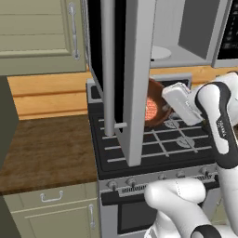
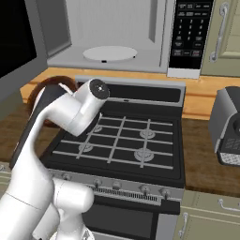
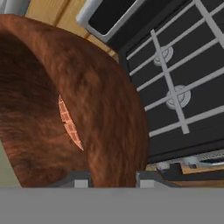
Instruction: Open the microwave, place the bowl with waffle inside the microwave, then close the microwave door and turn it on.
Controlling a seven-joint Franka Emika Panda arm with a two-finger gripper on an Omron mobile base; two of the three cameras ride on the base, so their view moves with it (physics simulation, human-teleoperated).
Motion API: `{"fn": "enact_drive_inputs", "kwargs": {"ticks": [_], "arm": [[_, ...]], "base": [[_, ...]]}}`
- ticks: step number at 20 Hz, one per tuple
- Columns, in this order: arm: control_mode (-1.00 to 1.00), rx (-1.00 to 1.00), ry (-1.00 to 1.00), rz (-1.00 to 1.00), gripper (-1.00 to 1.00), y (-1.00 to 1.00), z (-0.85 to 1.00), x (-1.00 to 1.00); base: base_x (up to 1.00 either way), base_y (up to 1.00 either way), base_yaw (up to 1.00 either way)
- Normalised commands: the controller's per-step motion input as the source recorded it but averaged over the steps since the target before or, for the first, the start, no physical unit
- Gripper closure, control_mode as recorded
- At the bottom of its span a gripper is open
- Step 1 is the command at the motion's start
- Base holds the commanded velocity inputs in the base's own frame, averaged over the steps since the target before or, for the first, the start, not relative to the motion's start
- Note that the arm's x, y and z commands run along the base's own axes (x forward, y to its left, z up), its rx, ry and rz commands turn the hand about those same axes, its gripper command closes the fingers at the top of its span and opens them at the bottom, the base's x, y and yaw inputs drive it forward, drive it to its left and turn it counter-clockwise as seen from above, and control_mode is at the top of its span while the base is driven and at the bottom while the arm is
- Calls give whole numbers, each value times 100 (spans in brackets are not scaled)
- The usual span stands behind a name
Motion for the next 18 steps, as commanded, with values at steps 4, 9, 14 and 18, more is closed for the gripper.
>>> {"fn": "enact_drive_inputs", "kwargs": {"ticks": [4, 9, 14, 18], "arm": [[-100, 6, -30, -24, 100, -79, 100, 0], [-100, 4, -13, -24, 100, -67, 91, 65], [-100, 13, 4, -32, 100, -21, 63, 96], [-100, 25, 16, -28, 100, -1, 61, 100]], "base": [[0, 0, 0], [0, 0, 0], [0, 0, 0], [0, 0, 0]]}}
